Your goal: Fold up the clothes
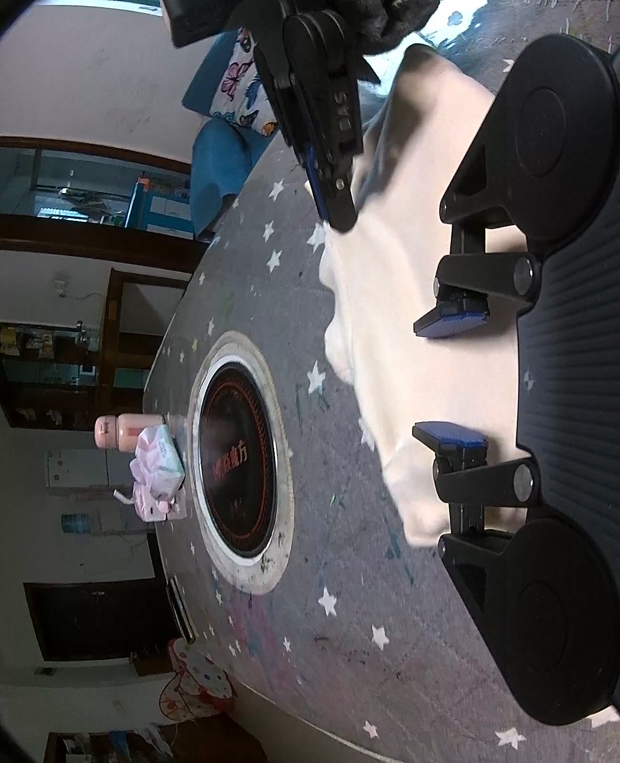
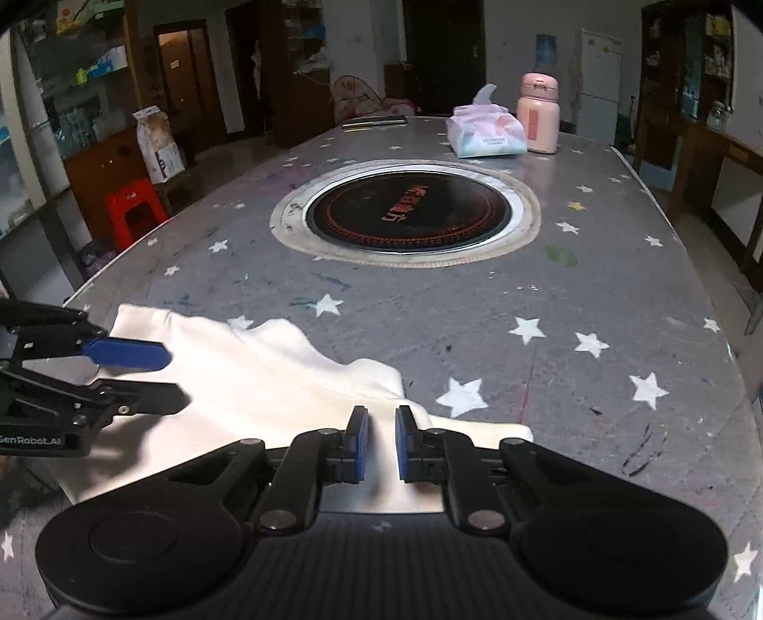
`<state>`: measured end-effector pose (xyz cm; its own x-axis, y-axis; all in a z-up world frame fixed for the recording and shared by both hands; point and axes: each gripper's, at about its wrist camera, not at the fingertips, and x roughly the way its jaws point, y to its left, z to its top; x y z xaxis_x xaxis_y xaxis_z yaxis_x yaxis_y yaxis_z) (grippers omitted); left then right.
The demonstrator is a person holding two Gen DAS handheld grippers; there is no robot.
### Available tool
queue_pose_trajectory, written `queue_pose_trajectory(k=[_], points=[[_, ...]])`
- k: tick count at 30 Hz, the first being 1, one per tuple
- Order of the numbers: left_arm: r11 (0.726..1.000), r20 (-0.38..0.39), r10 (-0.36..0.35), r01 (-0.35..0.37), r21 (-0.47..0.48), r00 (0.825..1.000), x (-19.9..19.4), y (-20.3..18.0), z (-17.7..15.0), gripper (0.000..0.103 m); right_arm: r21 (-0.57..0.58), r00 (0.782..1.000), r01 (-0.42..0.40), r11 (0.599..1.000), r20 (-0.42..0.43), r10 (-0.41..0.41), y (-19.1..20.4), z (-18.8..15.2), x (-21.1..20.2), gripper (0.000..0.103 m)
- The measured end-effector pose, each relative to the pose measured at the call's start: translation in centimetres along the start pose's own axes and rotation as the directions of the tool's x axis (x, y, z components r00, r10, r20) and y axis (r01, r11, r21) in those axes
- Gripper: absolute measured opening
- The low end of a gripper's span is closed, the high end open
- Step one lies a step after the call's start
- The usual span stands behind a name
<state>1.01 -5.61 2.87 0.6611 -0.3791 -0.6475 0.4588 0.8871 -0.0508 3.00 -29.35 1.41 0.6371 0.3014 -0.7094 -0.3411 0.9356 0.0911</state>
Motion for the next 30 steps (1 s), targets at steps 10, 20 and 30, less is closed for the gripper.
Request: queue_pose_trajectory(k=[10,20,30], points=[[0.998,0.001,0.033,-0.033,-0.05,0.999,0.0,1.9,-0.1,0.043,-0.056,0.999,-0.03,0.998,0.012,0.031,0.3,-0.9,-5.2,0.011],[0.999,-0.006,0.047,-0.047,-0.027,0.999,0.3,1.8,-0.3,0.043,-0.188,0.999,0.026,0.982,-0.018,-0.03,3.1,-6.1,-6.9,0.01],[0.998,-0.01,0.055,-0.056,-0.021,0.998,0.3,1.5,-0.2,0.044,-0.005,1.0,0.002,1.0,0.008,-0.002,-0.4,-5.8,-8.8,0.011]])
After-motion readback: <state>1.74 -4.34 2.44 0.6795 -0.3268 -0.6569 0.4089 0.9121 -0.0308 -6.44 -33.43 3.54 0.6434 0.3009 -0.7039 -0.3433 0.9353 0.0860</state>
